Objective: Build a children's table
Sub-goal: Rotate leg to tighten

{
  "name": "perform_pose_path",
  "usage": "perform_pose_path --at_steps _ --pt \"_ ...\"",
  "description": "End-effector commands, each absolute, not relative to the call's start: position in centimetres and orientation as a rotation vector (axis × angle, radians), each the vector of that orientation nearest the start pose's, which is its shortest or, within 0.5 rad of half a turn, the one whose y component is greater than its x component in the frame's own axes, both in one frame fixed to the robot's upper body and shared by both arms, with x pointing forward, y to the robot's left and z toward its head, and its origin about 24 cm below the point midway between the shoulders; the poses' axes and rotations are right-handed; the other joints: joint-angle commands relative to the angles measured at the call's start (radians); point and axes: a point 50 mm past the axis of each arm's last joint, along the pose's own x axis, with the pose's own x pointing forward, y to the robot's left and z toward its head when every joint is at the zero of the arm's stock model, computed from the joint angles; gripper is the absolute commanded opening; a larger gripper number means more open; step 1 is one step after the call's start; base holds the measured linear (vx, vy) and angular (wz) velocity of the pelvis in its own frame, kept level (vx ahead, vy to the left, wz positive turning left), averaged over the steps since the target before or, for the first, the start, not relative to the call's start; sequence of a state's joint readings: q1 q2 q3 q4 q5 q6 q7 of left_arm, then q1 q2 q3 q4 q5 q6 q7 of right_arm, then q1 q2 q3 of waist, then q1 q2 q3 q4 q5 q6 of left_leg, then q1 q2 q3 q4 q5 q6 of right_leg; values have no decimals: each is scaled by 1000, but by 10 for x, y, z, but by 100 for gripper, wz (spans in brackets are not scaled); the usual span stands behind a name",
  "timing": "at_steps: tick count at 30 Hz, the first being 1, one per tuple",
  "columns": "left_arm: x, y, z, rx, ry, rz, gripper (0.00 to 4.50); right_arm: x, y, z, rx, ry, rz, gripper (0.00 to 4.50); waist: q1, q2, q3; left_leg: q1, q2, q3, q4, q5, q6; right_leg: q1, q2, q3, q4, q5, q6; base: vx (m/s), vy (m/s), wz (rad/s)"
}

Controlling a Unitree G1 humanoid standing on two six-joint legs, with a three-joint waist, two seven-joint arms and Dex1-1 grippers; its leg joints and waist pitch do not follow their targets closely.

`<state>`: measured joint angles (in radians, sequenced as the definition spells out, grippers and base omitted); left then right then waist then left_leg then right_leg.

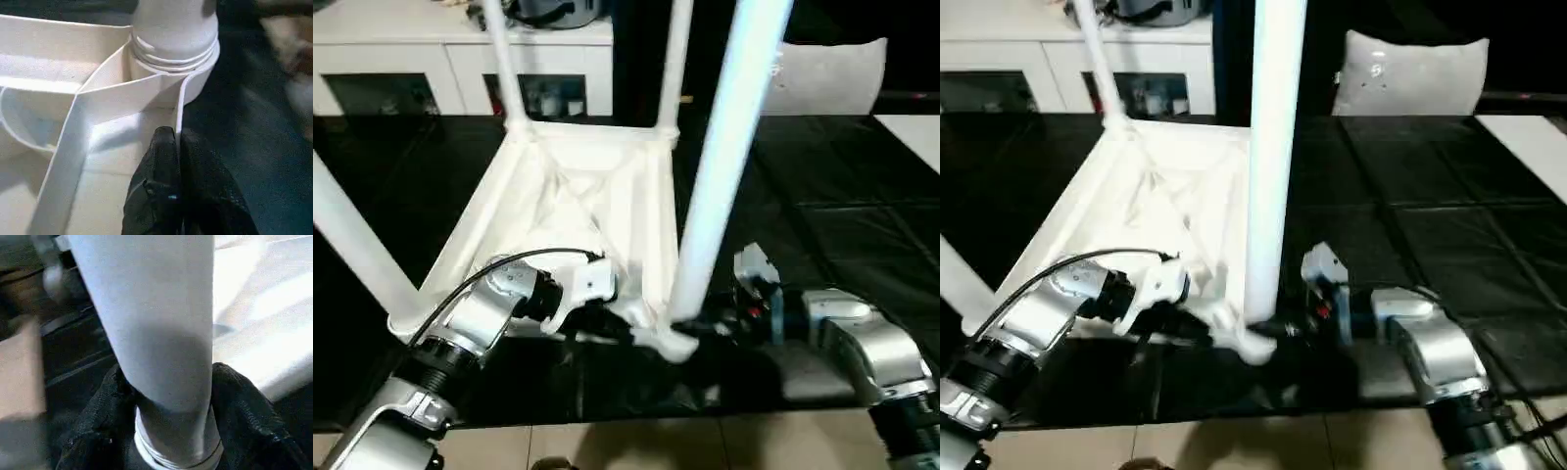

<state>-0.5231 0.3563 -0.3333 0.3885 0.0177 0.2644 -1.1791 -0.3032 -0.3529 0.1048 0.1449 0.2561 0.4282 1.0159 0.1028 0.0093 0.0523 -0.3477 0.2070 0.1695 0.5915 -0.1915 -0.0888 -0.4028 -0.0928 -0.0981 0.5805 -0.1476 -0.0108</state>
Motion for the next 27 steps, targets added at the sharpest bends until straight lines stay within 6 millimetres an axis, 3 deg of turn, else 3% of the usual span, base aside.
perform_pose_path --at_steps 1,2,3,4,5,6,9,10,13,18,21,25,27 --pt "306 83 62 317 388 -1288 0 286 -117 53 36 342 1036 197 -7 -10 -58 3 8 -5 -73 -282 -4 46 -55 26 -97 -597 -72 0 0 0" --pt "308 81 62 308 387 -1260 0 290 -115 52 32 337 995 196 -29 -9 -57 -5 4 -10 -72 -295 -7 51 -53 13 -107 -632 -39 0 0 0" --pt "308 81 62 308 387 -1260 0 290 -115 52 32 337 995 195 -39 -10 -59 -4 1 -11 -70 -303 3 49 -50 12 -113 -634 -26 0 0 0" --pt "309 76 62 291 384 -1223 0 294 -113 50 36 339 936 195 -39 -10 -59 -4 1 -11 -70 -303 3 49 -50 12 -113 -634 -26 0 0 0" --pt "310 74 62 285 383 -1210 0 295 -112 50 37 340 916 195 -50 -12 -58 0 1 -9 -68 -311 13 42 -48 13 -115 -631 -30 0 0 0" --pt "313 65 62 266 373 -1151 0 302 -108 49 46 345 812 195 -57 -15 -60 -3 -2 -9 -65 -309 21 44 -47 9 -117 -630 -32 0 0 0" --pt "315 46 64 218 349 -1072 0 312 -100 49 75 343 668 195 -72 -11 -59 -4 -1 -9 -66 -300 22 41 -44 9 -116 -605 -48 0 0 0" --pt "314 40 65 215 336 -1062 0 314 -98 51 90 330 646 195 -73 -9 -61 0 0 -10 -66 -305 25 40 -45 11 -117 -599 -48 0 0 0" --pt "314 40 66 233 330 -1069 0 314 -100 54 114 307 649 263 -67 -8 -65 -4 5 -7 -72 -278 46 43 -45 23 -104 -509 -74 0 0 0" --pt "312 47 66 259 333 -1100 0 314 -106 59 143 281 665 299 -56 -6 -68 -7 11 -2 -73 -216 55 49 -47 36 -84 -381 -135 0 0 0" --pt "312 49 66 261 334 -1100 0 313 -107 60 144 278 682 328 -50 -6 -69 -7 11 1 -71 -195 56 52 -48 39 -78 -359 -149 0 0 0" --pt "309 62 66 266 317 -1187 0 308 -123 61 75 280 761 357 -42 -5 -72 -10 13 0 -71 -163 65 57 -48 41 -70 -302 -161 0 0 0" --pt "306 73 63 296 325 -1255 0 305 -134 64 22 275 858 379 -38 -5 -73 -9 15 2 -70 -148 68 56 -47 42 -63 -257 -186 0 0 0"
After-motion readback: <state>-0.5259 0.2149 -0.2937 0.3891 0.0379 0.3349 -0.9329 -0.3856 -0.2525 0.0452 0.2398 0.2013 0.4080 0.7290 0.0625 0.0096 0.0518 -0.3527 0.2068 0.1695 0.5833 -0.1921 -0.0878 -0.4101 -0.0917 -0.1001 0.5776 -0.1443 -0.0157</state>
